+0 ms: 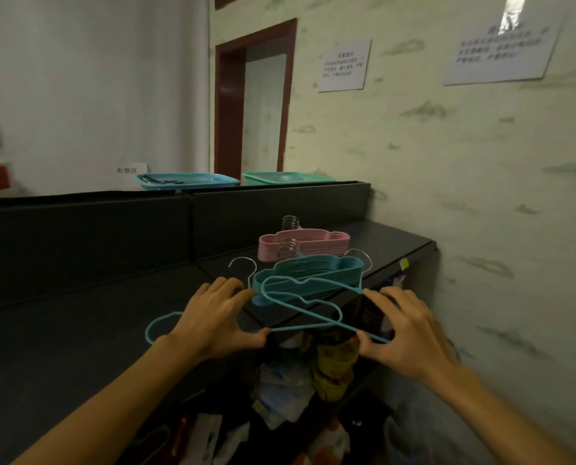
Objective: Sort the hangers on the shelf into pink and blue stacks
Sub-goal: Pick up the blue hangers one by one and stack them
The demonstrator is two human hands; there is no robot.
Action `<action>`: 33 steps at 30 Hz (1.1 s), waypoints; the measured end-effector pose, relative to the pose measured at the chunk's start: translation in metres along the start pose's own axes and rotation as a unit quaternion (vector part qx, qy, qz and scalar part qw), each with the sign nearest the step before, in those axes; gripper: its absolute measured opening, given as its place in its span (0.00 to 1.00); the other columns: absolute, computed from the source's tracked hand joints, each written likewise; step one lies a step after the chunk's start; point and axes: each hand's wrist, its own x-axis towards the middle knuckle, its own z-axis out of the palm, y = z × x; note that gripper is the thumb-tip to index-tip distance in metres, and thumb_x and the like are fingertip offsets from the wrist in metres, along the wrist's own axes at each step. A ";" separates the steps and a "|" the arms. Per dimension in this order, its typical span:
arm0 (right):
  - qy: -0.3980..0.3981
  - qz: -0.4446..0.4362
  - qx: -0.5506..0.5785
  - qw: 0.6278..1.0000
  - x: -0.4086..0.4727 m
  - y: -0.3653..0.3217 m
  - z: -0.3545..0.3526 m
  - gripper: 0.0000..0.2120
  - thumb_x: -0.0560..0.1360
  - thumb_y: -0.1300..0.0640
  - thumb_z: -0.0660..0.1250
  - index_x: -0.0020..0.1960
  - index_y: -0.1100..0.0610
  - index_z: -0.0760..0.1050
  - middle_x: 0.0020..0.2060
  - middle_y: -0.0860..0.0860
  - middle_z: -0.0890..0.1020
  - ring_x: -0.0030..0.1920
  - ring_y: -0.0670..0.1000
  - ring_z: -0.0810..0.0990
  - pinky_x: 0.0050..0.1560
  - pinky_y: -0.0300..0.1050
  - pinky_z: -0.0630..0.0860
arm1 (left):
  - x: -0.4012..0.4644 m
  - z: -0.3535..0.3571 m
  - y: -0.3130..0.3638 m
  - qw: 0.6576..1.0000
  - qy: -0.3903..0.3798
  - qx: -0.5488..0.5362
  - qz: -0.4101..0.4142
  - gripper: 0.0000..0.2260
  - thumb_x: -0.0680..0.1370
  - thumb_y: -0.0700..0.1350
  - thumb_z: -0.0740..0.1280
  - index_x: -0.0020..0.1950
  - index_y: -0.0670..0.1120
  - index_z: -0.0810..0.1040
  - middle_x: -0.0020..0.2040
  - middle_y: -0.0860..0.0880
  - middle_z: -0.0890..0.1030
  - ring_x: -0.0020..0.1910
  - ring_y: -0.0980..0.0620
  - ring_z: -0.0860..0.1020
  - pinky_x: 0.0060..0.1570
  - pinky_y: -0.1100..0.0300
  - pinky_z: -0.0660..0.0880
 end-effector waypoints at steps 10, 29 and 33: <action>0.024 0.011 0.012 1.000 0.073 0.096 0.033 0.32 0.67 0.39 0.64 0.62 0.60 0.77 0.51 0.56 0.78 0.49 0.56 0.77 0.47 0.52 0.79 | 0.119 0.063 0.016 0.998 0.026 -0.050 0.004 0.36 0.67 0.72 0.57 0.62 0.48 0.78 0.52 0.49 0.79 0.48 0.50 0.75 0.44 0.59 0.69; -0.023 -0.014 0.132 0.991 0.145 0.190 0.102 0.32 0.69 0.36 0.61 0.64 0.56 0.75 0.52 0.52 0.77 0.51 0.52 0.76 0.47 0.49 0.77 | 0.195 0.112 0.040 0.996 -0.006 -0.033 -0.077 0.39 0.65 0.74 0.52 0.64 0.49 0.75 0.58 0.50 0.76 0.53 0.53 0.73 0.48 0.60 0.68; -0.031 -0.025 0.152 0.988 0.151 0.202 0.106 0.31 0.70 0.36 0.61 0.65 0.56 0.74 0.52 0.53 0.76 0.51 0.53 0.76 0.46 0.50 0.78 | 0.199 0.114 0.047 0.995 -0.004 -0.026 -0.093 0.38 0.65 0.73 0.54 0.63 0.48 0.77 0.57 0.50 0.78 0.54 0.51 0.75 0.51 0.57 0.69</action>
